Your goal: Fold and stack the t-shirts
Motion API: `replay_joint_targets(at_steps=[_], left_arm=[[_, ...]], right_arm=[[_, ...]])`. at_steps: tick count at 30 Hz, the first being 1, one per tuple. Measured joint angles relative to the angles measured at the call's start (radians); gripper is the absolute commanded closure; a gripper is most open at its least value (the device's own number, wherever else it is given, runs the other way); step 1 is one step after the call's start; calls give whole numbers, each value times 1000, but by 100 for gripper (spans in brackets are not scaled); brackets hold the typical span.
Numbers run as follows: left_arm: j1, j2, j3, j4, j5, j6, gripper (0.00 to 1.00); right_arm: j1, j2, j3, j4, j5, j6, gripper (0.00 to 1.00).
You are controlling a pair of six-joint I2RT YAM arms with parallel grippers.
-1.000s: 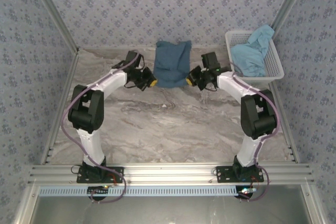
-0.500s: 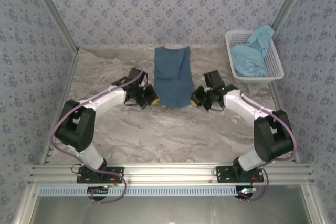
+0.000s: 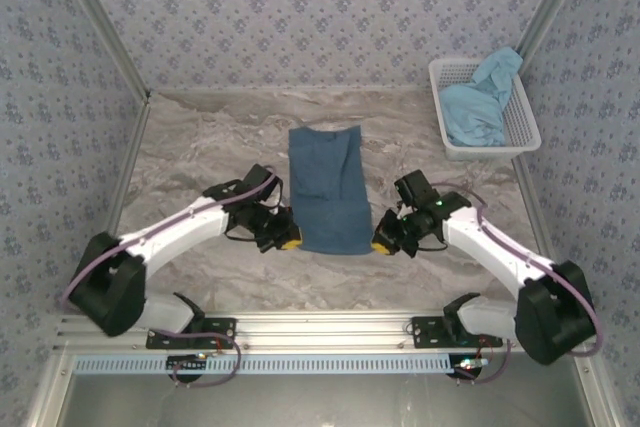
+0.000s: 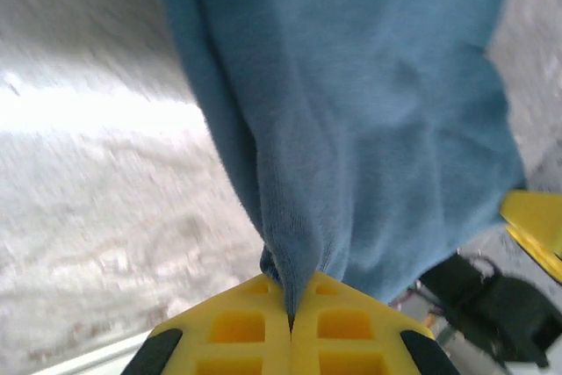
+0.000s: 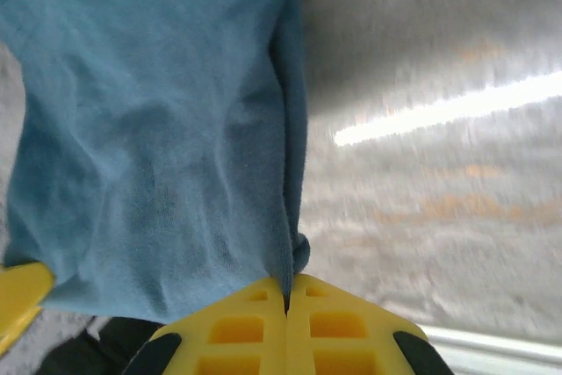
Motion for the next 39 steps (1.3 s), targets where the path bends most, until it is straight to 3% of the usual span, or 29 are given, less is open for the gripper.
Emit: replay_joint_targets(at_steps=[9,16,25,30,34,36,38,39], left_arm=[[-61,-315,-2,-23,39,-61,100],[30,-336,18,-32,-4,-111,100],[199,-161,90,-24,-43,-156,100],[261,71,208,-8,-43,-151,100],[296,328,414,-16,-51,-109,98],[313,461,529,-12,-50,-80,92],[330,578,628,-16,-49,-49,74],[338,624,664,-13,-50,-38,65]], right_arm=[[22,-126,235,-256,-53,-4,100],[-5,11,441,-266,-79,8,100],[-60,329,608,-168,-84,-2,100],[-110,520,708,-121,-84,-27,100],[-148,671,788,-91,-77,-48,100],[-166,739,819,-72,-71,-51,100],[-181,798,851,-64,-63,-52,100],[-188,824,869,-61,-58,-52,92]])
